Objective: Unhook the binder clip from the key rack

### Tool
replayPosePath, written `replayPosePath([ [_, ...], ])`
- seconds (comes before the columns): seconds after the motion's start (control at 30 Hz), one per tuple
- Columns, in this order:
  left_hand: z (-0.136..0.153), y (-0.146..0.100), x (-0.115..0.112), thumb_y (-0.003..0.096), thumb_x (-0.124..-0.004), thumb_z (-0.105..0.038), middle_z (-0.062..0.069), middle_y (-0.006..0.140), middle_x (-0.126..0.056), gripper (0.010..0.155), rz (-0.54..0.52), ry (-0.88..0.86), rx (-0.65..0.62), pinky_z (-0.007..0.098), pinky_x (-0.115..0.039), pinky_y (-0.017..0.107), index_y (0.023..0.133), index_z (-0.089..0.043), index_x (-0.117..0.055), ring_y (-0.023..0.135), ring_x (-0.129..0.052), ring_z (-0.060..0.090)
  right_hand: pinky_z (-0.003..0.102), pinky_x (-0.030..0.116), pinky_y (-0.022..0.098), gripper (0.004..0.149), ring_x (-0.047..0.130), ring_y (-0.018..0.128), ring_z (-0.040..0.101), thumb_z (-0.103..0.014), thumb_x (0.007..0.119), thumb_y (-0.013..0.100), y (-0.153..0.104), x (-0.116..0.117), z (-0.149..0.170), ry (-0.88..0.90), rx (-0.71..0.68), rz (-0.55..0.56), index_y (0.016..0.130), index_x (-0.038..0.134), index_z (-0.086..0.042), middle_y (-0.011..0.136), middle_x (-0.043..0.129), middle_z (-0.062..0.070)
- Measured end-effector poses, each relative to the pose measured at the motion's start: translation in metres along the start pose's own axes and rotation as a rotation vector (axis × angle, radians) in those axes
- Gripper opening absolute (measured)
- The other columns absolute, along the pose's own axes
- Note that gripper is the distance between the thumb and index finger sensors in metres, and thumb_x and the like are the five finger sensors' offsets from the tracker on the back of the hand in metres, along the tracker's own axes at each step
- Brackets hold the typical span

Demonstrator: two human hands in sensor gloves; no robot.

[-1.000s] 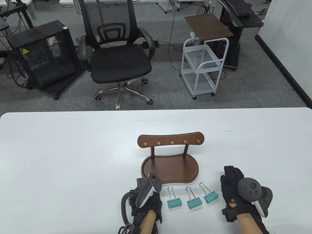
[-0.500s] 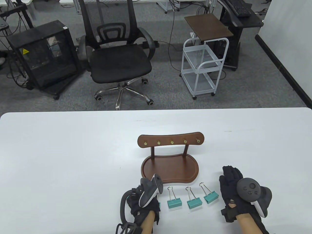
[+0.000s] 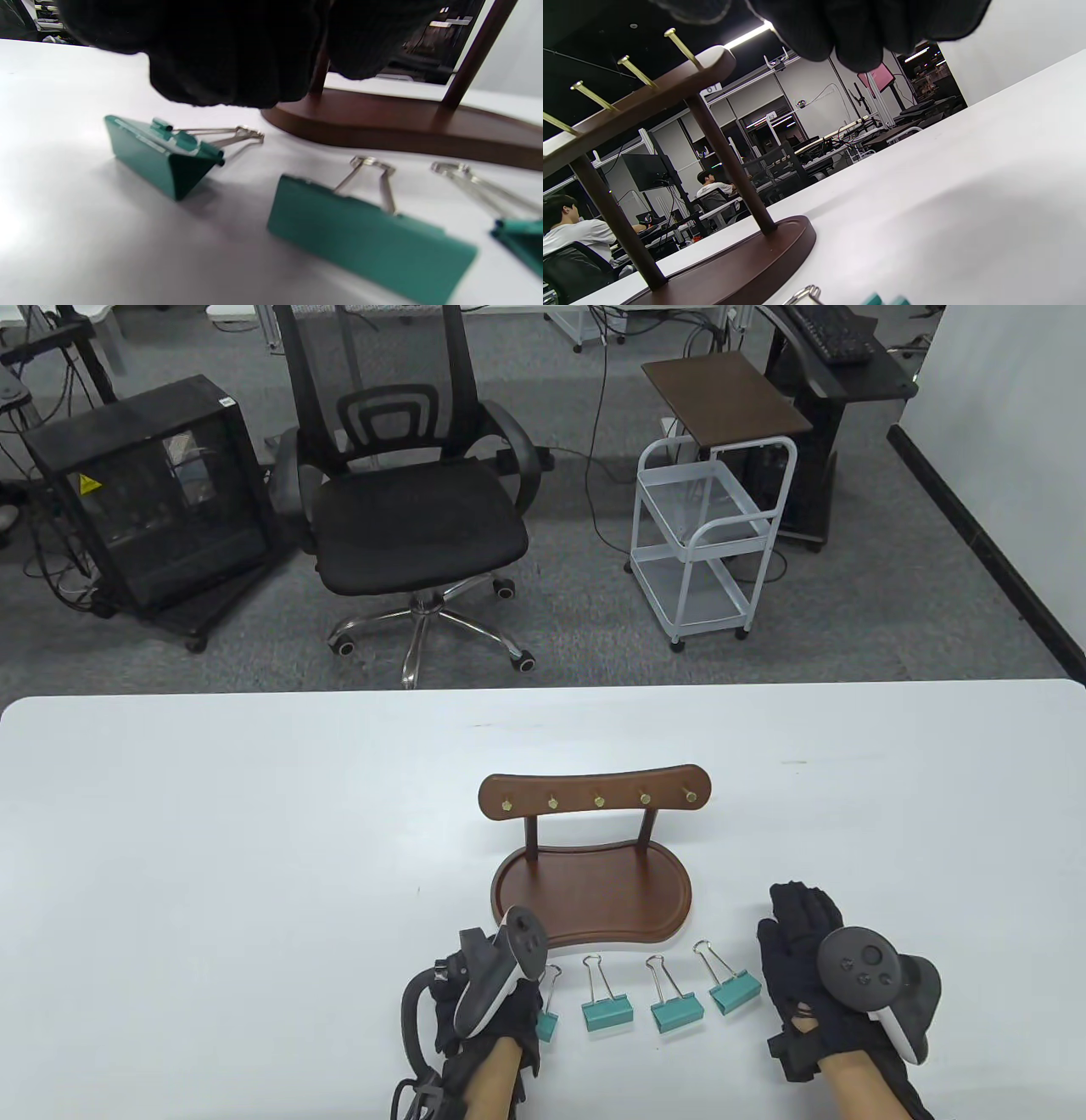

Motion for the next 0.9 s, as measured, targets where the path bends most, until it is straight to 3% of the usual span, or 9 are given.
replayPosePath([
  [0.2,-0.015,-0.011,0.02,0.0547,-0.07,-0.055,0.009,0.09,-0.085,0.054,-0.086,-0.123,-0.093,0.051,-0.078,0.05,0.098,-0.024,-0.076,0.069,-0.091,0.03,0.051,0.059,0.064,0.06,0.057,0.09,0.043,-0.05,0.062,0.04,-0.001,0.002,-0.016,0.009,-0.028,-0.001,0.091,0.063,-0.017,0.098,0.064,0.016],
  [0.43,-0.044,-0.023,0.039,0.054,-0.065,-0.061,0.01,0.102,-0.072,0.064,-0.163,-0.1,-0.187,0.057,-0.071,0.062,0.108,-0.027,-0.063,0.085,-0.081,0.033,0.052,0.057,0.065,0.06,0.054,0.092,0.042,-0.05,0.064,0.041,0.002,0.007,-0.043,-0.053,-0.061,-0.028,0.092,0.061,-0.019,0.101,0.061,0.015],
  [0.6,-0.06,-0.03,0.037,0.0533,-0.062,-0.063,0.01,0.118,-0.056,0.069,-0.169,-0.139,-0.268,0.061,-0.06,0.073,0.113,-0.03,-0.054,0.107,-0.064,0.038,0.052,0.055,0.067,0.062,0.05,0.093,0.041,-0.051,0.064,0.041,0.002,0.015,-0.056,-0.081,-0.046,-0.038,0.094,0.057,-0.02,0.103,0.056,0.013],
  [0.7,-0.061,-0.033,0.04,0.0528,-0.062,-0.062,0.005,0.119,-0.061,0.066,-0.253,-0.226,-0.33,0.058,-0.058,0.075,0.112,-0.033,-0.055,0.11,-0.062,0.035,0.052,0.053,0.067,0.063,0.047,0.094,0.04,-0.052,0.065,0.041,0.0,0.024,-0.063,-0.096,-0.055,-0.047,0.095,0.054,-0.021,0.105,0.052,0.011],
  [0.77,-0.061,-0.034,0.038,0.0527,-0.06,-0.063,0.005,0.122,-0.054,0.069,-0.229,-0.215,-0.34,0.058,-0.051,0.077,0.114,-0.032,-0.052,0.114,-0.05,0.034,0.052,0.051,0.068,0.062,0.044,0.095,0.039,-0.05,0.064,0.041,-0.003,0.031,-0.066,-0.098,-0.074,-0.056,0.095,0.052,-0.021,0.105,0.049,0.009],
  [0.9,-0.058,-0.033,0.033,0.0531,-0.056,-0.061,0.004,0.122,-0.05,0.068,-0.238,-0.164,-0.344,0.055,-0.046,0.077,0.114,-0.03,-0.053,0.114,-0.043,0.032,0.052,0.051,0.068,0.062,0.044,0.095,0.038,-0.049,0.064,0.041,-0.006,0.042,-0.062,-0.173,-0.115,-0.07,0.095,0.052,-0.022,0.105,0.049,0.009],
])
Point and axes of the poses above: the tracker on the back of each hand, its own z axis roughly to the little-finger side, its own y axis roughly from the wrist to the fingertips, x = y × z, the point moved 5 cm from there along y, roughly from the wrist to the fingertips
